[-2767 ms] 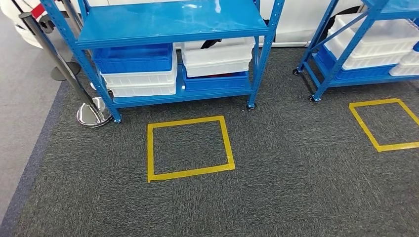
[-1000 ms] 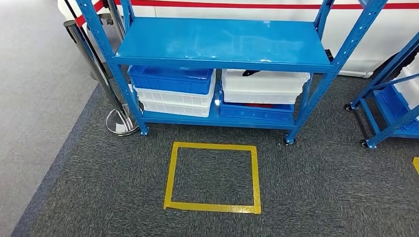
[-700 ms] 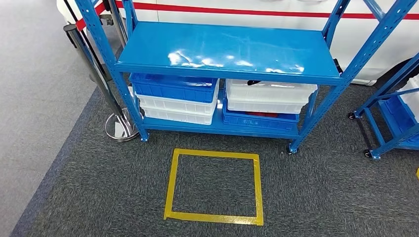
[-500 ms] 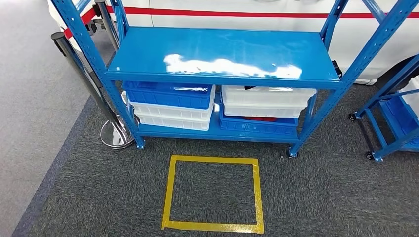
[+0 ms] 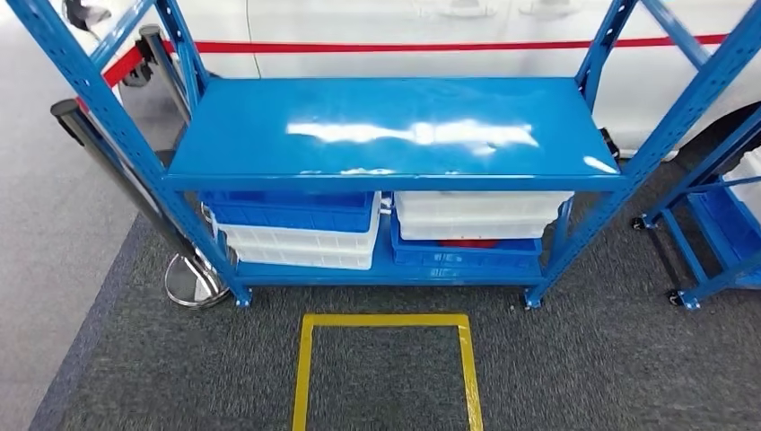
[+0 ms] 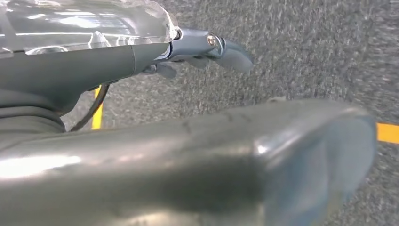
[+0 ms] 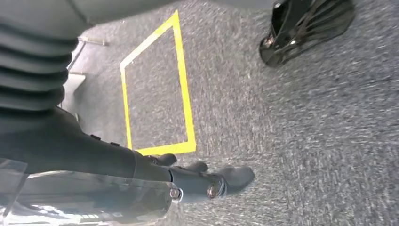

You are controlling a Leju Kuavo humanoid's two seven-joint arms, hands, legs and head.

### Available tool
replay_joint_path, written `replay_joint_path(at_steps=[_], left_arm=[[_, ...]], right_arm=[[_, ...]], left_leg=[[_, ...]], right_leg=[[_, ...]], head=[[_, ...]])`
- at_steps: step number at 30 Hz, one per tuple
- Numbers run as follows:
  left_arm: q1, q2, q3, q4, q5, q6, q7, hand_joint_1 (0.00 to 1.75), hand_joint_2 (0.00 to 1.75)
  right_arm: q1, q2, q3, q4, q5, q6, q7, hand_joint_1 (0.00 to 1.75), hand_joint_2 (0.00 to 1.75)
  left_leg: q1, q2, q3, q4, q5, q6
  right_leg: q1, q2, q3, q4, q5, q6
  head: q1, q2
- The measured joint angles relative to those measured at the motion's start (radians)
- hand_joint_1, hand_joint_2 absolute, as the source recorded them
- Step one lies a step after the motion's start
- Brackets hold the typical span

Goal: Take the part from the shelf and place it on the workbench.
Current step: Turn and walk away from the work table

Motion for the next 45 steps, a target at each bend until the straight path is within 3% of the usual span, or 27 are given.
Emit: replay_joint_path(at_steps=[1, 3, 4, 6, 7, 8, 9, 10, 12, 13, 14, 16, 18, 22, 23, 24, 26, 28, 30, 32, 34, 36, 38, 40, 42, 43, 45], left_arm=[[-0.003, 0.0, 0.0, 0.0, 0.0, 0.0, 0.0, 0.0, 0.0], [-0.006, 0.0, 0.0, 0.0, 0.0, 0.0, -0.001, 0.0, 0.0], [-0.006, 0.0, 0.0, 0.0, 0.0, 0.0, -0.001, 0.0, 0.0], [-0.006, 0.001, 0.0, 0.0, 0.0, 0.0, 0.0, 0.0, 0.0], [-0.005, 0.0, 0.0, 0.0, -0.001, 0.0, 0.0, 0.0, 0.0], [-0.003, 0.0, 0.0, 0.0, -0.002, 0.001, 0.0, 0.0, 0.0], [-0.002, 0.0, 0.0, 0.0, -0.003, 0.003, 0.001, 0.0, 0.0], [0.0, -0.001, 0.0, 0.0, -0.006, 0.006, 0.002, 0.0, 0.0], [0.003, -0.002, 0.0, 0.0, -0.009, 0.014, 0.007, 0.0, 0.0], [0.004, -0.002, 0.0, 0.0, -0.01, 0.017, 0.009, 0.0, 0.0], [0.004, -0.002, 0.0, 0.0, -0.011, 0.019, 0.01, 0.0, 0.0], [0.003, -0.001, 0.0, 0.0, -0.012, 0.022, 0.012, 0.0, 0.0], [-0.001, 0.0, 0.0, 0.0, -0.013, 0.023, 0.013, 0.0, 0.0], [-0.006, 0.0, 0.0, 0.0, -0.015, 0.023, 0.016, 0.0, 0.0], [-0.005, 0.0, 0.0, 0.0, -0.015, 0.023, 0.017, 0.0, 0.0], [-0.005, 0.0, 0.0, 0.0, -0.016, 0.023, 0.017, 0.0, 0.0], [-0.005, 0.0, 0.0, 0.0, -0.018, 0.023, 0.018, 0.0, 0.0], [-0.006, 0.002, 0.0, 0.0, -0.018, 0.024, 0.018, 0.0, 0.0], [-0.006, 0.002, 0.0, 0.0, -0.018, 0.024, 0.018, 0.0, 0.0], [-0.004, 0.001, 0.0, 0.0, -0.02, 0.024, 0.019, 0.0, 0.0], [-0.006, 0.001, 0.0, 0.0, -0.024, 0.023, 0.019, 0.0, 0.0], [-0.006, 0.001, 0.0, 0.0, -0.027, 0.023, 0.019, 0.0, 0.0], [-0.004, 0.002, 0.0, 0.0, -0.028, 0.023, 0.02, 0.0, 0.0], [-0.004, 0.001, 0.0, 0.0, -0.028, 0.025, 0.022, 0.0, 0.0], [-0.004, 0.001, 0.0, 0.0, -0.029, 0.033, 0.029, 0.0, 0.0], [-0.005, 0.001, 0.0, 0.0, -0.029, 0.04, 0.035, 0.0, 0.0], [-0.007, 0.001, 0.0, 0.0, -0.03, 0.053, 0.047, 0.0, 0.0]], right_arm=[[-0.002, 0.0, 0.0, 0.0, 0.0, -0.002, 0.0, 0.0, 0.0], [-0.009, 0.0, 0.0, 0.0, 0.001, -0.002, -0.001, 0.0, 0.0], [-0.011, 0.0, 0.0, 0.0, 0.001, -0.002, -0.001, 0.0, 0.0], [-0.011, 0.0, 0.0, 0.0, 0.002, -0.002, -0.001, 0.0, 0.0], [-0.009, 0.0, 0.0, 0.0, 0.002, -0.002, -0.001, 0.0, 0.0], [-0.007, 0.0, -0.001, 0.0, 0.003, -0.001, -0.001, 0.0, 0.0], [-0.004, 0.0, -0.001, 0.0, 0.002, 0.0, 0.0, 0.0, 0.0], [-0.002, 0.0, -0.003, 0.0, 0.0, 0.002, 0.0, 0.0, 0.0], [-0.001, 0.0, -0.007, 0.0, -0.006, 0.005, -0.001, 0.0, 0.0], [-0.004, 0.0, -0.009, 0.0, -0.008, 0.006, -0.001, 0.0, 0.0], [-0.006, 0.001, -0.01, 0.0, -0.009, 0.006, -0.002, 0.0, 0.0], [-0.011, 0.002, -0.011, 0.0, -0.008, 0.003, -0.002, 0.0, 0.0], [-0.012, 0.003, -0.011, 0.0, -0.004, -0.002, -0.002, 0.0, 0.0], [-0.013, 0.003, -0.011, 0.0, 0.004, -0.005, -0.001, 0.0, 0.0], [-0.013, 0.003, -0.011, 0.0, 0.006, -0.005, -0.001, 0.0, 0.0], [-0.013, 0.003, -0.011, 0.0, 0.007, -0.004, -0.001, 0.0, 0.0], [-0.013, 0.004, -0.011, 0.0, 0.009, -0.004, -0.001, 0.0, 0.0], [-0.013, 0.006, -0.011, 0.0, 0.01, -0.004, -0.001, 0.0, 0.0], [-0.013, 0.007, -0.011, 0.0, 0.011, -0.004, -0.002, 0.0, 0.0], [-0.013, 0.007, -0.011, 0.0, 0.011, -0.004, -0.002, 0.0, 0.0], [-0.013, 0.006, -0.011, 0.0, 0.012, -0.003, -0.003, 0.0, 0.0], [-0.013, 0.007, -0.011, 0.0, 0.014, -0.002, -0.003, 0.0, 0.0], [-0.012, 0.007, -0.011, 0.0, 0.015, -0.001, -0.003, 0.0, 0.87], [-0.012, 0.007, -0.011, 0.0, 0.016, 0.0, -0.002, 0.0, 1.75], [-0.012, 0.006, -0.011, 0.0, 0.019, 0.0, 0.002, 0.0, 1.75], [-0.013, 0.007, -0.011, 0.0, 0.02, -0.001, 0.005, 0.0, 1.75], [-0.014, 0.007, -0.011, 0.0, 0.024, 0.0, 0.01, 0.0, 1.75]], left_leg=[[0.001, -0.001, 0.014, -0.009, -0.002, 0.008], [0.003, -0.001, 0.046, -0.032, -0.012, 0.021], [0.004, 0.0, 0.063, -0.041, -0.02, 0.025], [0.003, -0.001, 0.094, -0.051, -0.04, 0.03], [0.003, -0.003, 0.112, -0.053, -0.053, 0.03], [0.003, -0.004, 0.13, -0.054, -0.066, 0.029], [0.003, -0.003, 0.15, -0.054, -0.08, 0.028], [0.003, 0.001, 0.168, -0.054, -0.095, 0.025], [-0.003, 0.01, 0.199, -0.051, -0.124, 0.018], [-0.006, 0.017, 0.209, -0.053, -0.138, 0.012], [-0.01, 0.023, 0.219, -0.05, -0.146, 0.007], [-0.011, 0.031, 0.228, -0.04, -0.147, -0.004], [-0.008, 0.02, 0.208, 0.018, -0.156, -0.014], [0.002, 0.009, 0.083, 0.206, -0.259, -0.03], [0.003, 0.009, 0.068, 0.209, -0.253, -0.031], [0.004, 0.009, 0.068, 0.179, -0.224, -0.031], [0.002, 0.009, 0.099, 0.058, -0.136, -0.022], [-0.004, 0.009, 0.119, -0.02, -0.112, -0.009], [-0.009, 0.008, 0.117, -0.03, -0.109, 0.003], [-0.002, 0.01, 0.122, -0.044, -0.073, 0.015], [0.005, 0.012, 0.123, -0.056, -0.059, 0.024], [0.004, 0.012, 0.119, -0.057, -0.056, 0.028], [0.003, 0.012, 0.117, -0.056, -0.057, 0.028], [0.004, 0.011, 0.121, -0.055, -0.059, 0.024], [0.002, 0.011, 0.123, -0.051, -0.066, 0.015], [0.001, 0.011, 0.123, -0.049, -0.069, 0.009], [-0.002, 0.011, 0.123, -0.05, -0.072, -0.001]], right_leg=[[-0.001, -0.006, -0.007, 0.024, 0.013, 0.006], [-0.001, -0.023, -0.067, 0.126, 0.037, 0.014], [-0.002, -0.032, -0.113, 0.189, 0.03, 0.016], [-0.002, -0.038, -0.198, 0.27, -0.033, 0.02], [-0.002, -0.038, -0.228, 0.279, -0.068, 0.021], [-0.002, -0.039, -0.247, 0.265, -0.087, 0.022], [-0.001, -0.042, -0.257, 0.229, -0.078, 0.02], [0.001, -0.053, -0.261, 0.177, -0.031, 0.015], [0.012, -0.093, -0.27, 0.077, 0.111, -0.005], [0.017, -0.105, -0.274, 0.051, 0.165, -0.013], [0.018, -0.104, -0.276, 0.04, 0.188, -0.018], [0.013, -0.08, -0.262, 0.035, 0.186, -0.026], [0.008, -0.066, -0.245, 0.025, 0.18, -0.038], [0.007, -0.047, -0.224, 0.021, 0.161, -0.046], [0.007, -0.043, -0.218, 0.021, 0.157, -0.045], [0.007, -0.04, -0.212, 0.021, 0.153, -0.044], [0.008, -0.037, -0.199, 0.021, 0.147, -0.039], [0.008, -0.036, -0.194, 0.022, 0.143, -0.03], [0.009, -0.036, -0.193, 0.021, 0.142, -0.017], [0.011, -0.037, -0.192, 0.029, 0.133, -0.004], [0.01, -0.039, -0.218, 0.089, 0.087, 0.005], [0.005, -0.04, -0.273, 0.211, 0.02, 0.013], [0.0, -0.041, -0.302, 0.282, 0.003, 0.019], [-0.003, -0.042, -0.263, 0.212, 0.055, 0.02], [-0.003, -0.044, -0.194, 0.077, 0.107, 0.015], [-0.001, -0.045, -0.173, 0.034, 0.117, 0.01], [0.002, -0.045, -0.162, 0.011, 0.115, -0.001]], head=[[0.0, 0.0], [0.001, 0.0], [0.002, 0.0], [0.002, 0.0], [0.002, 0.0], [0.002, 0.0], [0.002, 0.0], [0.003, 0.0], [0.003, 0.0], [0.003, 0.0], [0.003, 0.0], [0.002, 0.0], [0.001, 0.0], [0.0, 0.0], [0.0, 0.0], [0.0, 0.0], [0.0, 0.0], [0.0, 0.0], [0.001, 0.0], [0.002, 0.0], [0.004, 0.0], [0.006, 0.0], [0.006, 0.0], [0.006, 0.0], [0.006, 0.0], [0.006, 0.0], [0.005, 0.0]])
